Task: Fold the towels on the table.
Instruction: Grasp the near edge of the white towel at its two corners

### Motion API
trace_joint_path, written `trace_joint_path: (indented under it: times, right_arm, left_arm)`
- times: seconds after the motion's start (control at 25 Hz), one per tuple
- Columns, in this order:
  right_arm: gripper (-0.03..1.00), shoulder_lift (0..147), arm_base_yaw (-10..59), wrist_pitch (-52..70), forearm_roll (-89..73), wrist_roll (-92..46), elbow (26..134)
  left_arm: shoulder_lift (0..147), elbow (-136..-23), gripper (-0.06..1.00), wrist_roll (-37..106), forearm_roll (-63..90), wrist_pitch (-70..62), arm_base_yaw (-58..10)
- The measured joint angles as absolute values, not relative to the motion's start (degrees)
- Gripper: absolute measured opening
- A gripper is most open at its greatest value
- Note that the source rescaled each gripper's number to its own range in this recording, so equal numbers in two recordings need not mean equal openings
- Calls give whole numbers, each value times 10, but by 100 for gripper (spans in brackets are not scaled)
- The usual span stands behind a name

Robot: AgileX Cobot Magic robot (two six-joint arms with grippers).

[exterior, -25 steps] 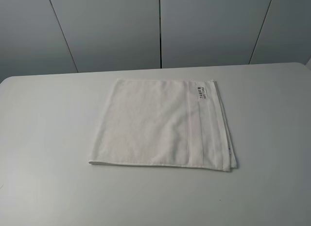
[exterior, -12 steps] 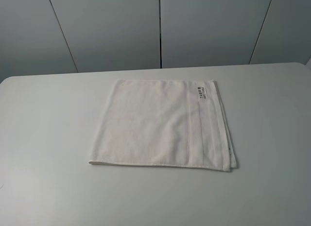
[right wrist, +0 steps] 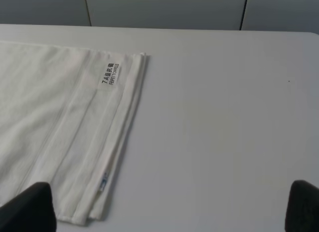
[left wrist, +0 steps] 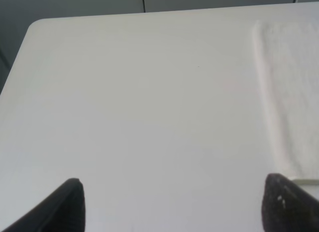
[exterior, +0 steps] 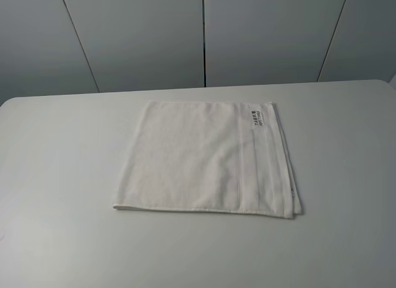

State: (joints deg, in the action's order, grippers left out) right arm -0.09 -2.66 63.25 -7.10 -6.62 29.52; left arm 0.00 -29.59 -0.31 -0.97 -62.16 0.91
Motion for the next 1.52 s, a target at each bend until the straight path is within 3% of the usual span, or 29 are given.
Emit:
trace_joint_path:
  times: [0.32,0.52,1.32,1.52]
  right_arm:
    - [100,-1,-27,632,-101,-66,295]
    - [100,-1,-27,634,-110,-66,295]
    - [100,1,-27,655,-141,-65,295]
    - [100,60,-27,660,-142,-71,321]
  left_arm:
    - [0,-296,92,-15,-10,-622,9]
    - [0,-296,100,-14,-10,-622,9]
    - [0,-296,100,-14,0,-620,9]
    - [44,-311,100,-10,3,-621,9]
